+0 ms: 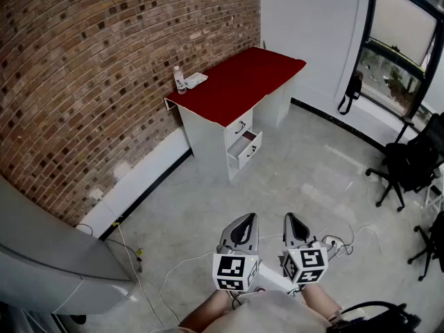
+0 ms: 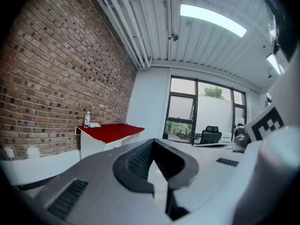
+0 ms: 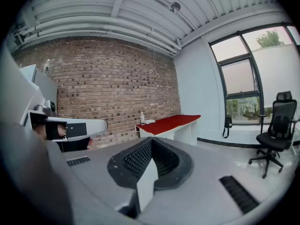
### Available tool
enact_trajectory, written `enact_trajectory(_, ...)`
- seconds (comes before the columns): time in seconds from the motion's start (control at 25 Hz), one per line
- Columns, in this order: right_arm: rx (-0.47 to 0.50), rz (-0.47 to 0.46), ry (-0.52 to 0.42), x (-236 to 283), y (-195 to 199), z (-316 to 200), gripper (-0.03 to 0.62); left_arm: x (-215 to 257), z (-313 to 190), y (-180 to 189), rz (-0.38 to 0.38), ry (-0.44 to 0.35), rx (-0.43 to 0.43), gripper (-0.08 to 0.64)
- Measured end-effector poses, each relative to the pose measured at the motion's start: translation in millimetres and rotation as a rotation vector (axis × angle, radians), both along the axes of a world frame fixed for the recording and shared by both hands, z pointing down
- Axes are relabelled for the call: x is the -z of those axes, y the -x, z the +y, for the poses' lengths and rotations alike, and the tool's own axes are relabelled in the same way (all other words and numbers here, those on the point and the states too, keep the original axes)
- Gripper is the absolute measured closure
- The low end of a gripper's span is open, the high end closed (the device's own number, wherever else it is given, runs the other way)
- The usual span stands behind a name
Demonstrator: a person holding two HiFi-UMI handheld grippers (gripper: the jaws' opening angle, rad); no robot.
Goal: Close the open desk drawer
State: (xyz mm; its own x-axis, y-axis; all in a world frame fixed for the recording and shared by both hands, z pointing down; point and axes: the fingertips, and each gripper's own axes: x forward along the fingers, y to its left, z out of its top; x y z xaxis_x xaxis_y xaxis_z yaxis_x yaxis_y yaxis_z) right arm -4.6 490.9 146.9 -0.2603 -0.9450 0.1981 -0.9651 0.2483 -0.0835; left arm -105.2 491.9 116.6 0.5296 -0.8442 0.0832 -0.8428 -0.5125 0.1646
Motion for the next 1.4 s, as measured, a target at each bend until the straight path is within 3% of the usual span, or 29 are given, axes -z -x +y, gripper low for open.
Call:
enact_trajectory(0.52, -0.004, -0.012, -0.018, -1, 17, -9, 0.594, -4, -10, 19, 0.006, -0.001, -0.001, 0.552)
enact_trajectory(0.92, -0.098, -0.049, 0.024, -18, 2, -18, 0.594, -15, -26, 15, -0.004, 0.021, -0.051, 0.552)
enact_trajectory(1.4, -0.072, -0.050, 0.032, -29, -33, -99, 0.594, -20, -105, -21, -0.012, 0.024, -0.027, 0.552)
